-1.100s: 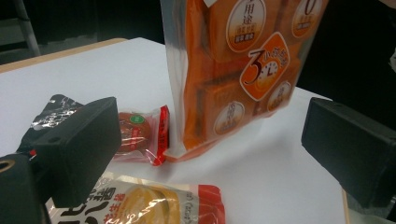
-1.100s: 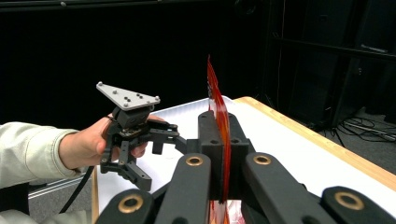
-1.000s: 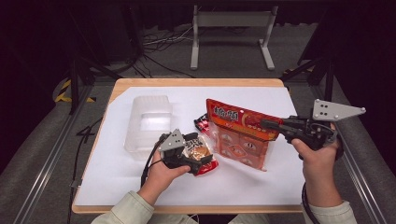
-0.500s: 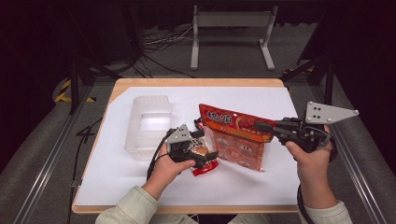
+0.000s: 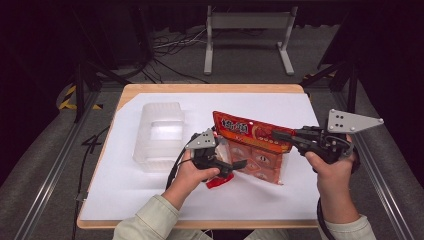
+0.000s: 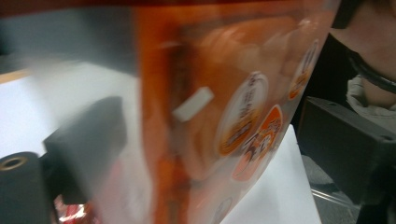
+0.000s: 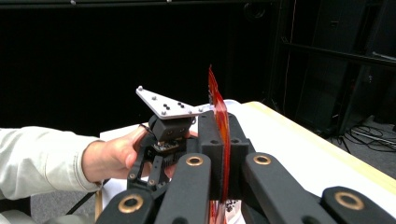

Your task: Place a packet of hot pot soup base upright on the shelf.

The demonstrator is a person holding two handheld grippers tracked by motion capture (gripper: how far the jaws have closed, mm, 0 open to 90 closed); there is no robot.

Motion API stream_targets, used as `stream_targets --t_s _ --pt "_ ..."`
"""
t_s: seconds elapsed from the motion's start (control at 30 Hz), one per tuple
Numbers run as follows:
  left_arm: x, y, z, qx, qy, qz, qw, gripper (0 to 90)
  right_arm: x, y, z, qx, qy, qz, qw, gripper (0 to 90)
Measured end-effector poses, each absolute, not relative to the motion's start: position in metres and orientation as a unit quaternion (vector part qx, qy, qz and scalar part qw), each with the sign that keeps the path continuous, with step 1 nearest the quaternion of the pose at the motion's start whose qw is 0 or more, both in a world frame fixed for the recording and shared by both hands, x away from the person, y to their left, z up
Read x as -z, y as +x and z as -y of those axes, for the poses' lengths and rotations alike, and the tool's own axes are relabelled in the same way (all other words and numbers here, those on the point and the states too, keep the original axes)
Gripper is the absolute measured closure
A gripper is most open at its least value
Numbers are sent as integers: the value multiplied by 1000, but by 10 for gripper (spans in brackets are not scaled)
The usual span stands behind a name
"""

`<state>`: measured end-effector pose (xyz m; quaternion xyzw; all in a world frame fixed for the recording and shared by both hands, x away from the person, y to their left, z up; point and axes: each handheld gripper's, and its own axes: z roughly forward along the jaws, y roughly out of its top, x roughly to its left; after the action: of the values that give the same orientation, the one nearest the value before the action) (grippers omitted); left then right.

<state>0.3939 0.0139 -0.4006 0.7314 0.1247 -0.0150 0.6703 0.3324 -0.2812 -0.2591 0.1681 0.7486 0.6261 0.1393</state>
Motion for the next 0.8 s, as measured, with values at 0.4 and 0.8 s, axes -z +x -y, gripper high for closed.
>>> stream_targets --t_s 0.4,0.8 --pt "397 388 -14 -2 737 -105 668 437 262 334 279 -638 167 -739 137 900" --pt "386 383 -16 20 757 -68 649 702 263 334 287 -645 177 -729 145 900"
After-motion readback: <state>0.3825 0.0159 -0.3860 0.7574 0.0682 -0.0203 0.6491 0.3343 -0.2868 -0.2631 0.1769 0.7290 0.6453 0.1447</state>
